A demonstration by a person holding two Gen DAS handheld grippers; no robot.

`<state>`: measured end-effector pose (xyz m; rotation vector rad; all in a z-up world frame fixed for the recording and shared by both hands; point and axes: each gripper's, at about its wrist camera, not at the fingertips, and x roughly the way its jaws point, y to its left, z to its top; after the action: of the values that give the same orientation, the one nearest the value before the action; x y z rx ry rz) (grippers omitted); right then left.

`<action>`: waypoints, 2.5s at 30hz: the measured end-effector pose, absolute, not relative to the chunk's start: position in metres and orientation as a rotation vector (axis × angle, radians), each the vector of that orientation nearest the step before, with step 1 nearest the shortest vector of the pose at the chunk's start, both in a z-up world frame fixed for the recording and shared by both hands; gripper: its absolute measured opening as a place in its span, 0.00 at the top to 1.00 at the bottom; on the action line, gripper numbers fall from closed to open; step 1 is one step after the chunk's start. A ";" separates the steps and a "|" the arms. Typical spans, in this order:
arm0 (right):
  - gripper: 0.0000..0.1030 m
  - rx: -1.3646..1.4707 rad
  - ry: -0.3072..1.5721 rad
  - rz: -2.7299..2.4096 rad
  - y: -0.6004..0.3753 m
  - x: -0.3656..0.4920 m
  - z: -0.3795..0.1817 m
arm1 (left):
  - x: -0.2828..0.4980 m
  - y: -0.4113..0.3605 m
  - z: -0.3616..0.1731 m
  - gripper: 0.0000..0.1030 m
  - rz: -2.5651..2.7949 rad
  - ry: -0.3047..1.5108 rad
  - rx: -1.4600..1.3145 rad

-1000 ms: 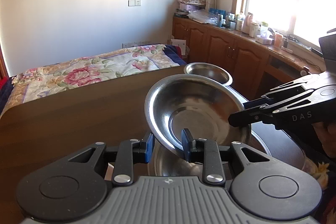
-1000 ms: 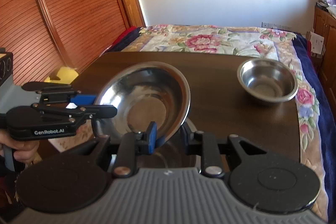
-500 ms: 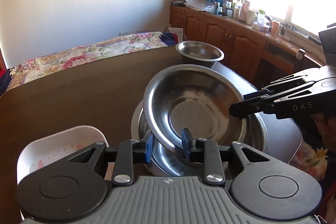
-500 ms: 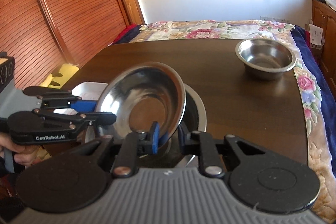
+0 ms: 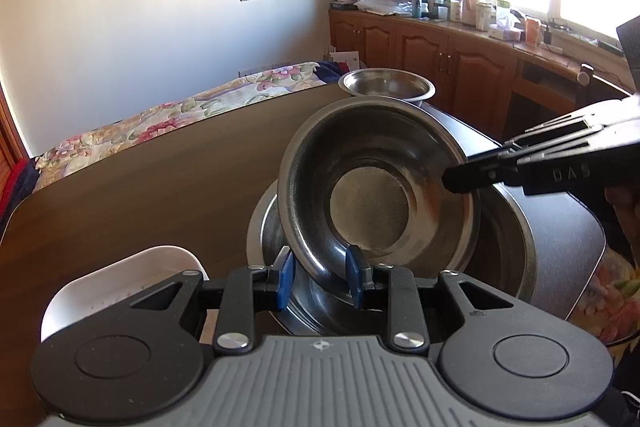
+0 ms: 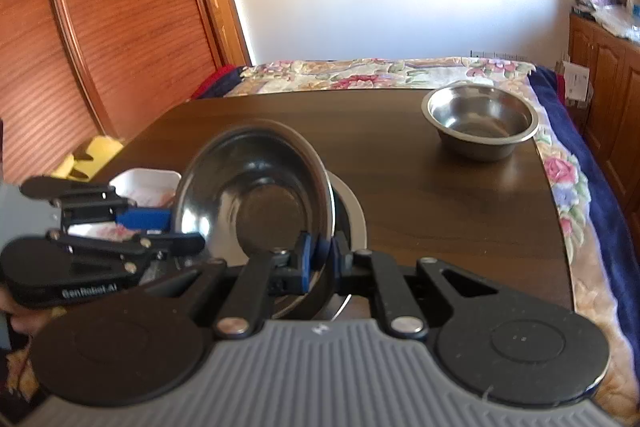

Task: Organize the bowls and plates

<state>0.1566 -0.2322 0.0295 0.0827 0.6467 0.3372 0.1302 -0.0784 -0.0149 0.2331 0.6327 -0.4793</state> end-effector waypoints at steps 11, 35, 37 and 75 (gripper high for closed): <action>0.89 -0.024 0.678 0.358 -0.223 0.157 0.034 | 0.133 -0.071 -0.012 0.71 -0.480 0.632 0.185; 0.86 -0.169 0.653 0.342 -0.205 0.160 0.032 | 0.129 -0.063 -0.004 0.72 -0.473 0.601 0.139; 0.86 -0.161 0.641 0.341 -0.206 0.160 0.031 | 0.131 -0.064 -0.003 0.72 -0.474 0.600 0.136; 0.63 -0.018 0.436 0.126 -0.306 0.221 0.054 | 0.214 -0.141 0.038 0.55 -0.540 0.551 0.196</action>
<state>0.2207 -0.3058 0.0539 -0.0181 0.4364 0.1265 0.2141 -0.1408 0.0380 0.1960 0.5510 -0.5401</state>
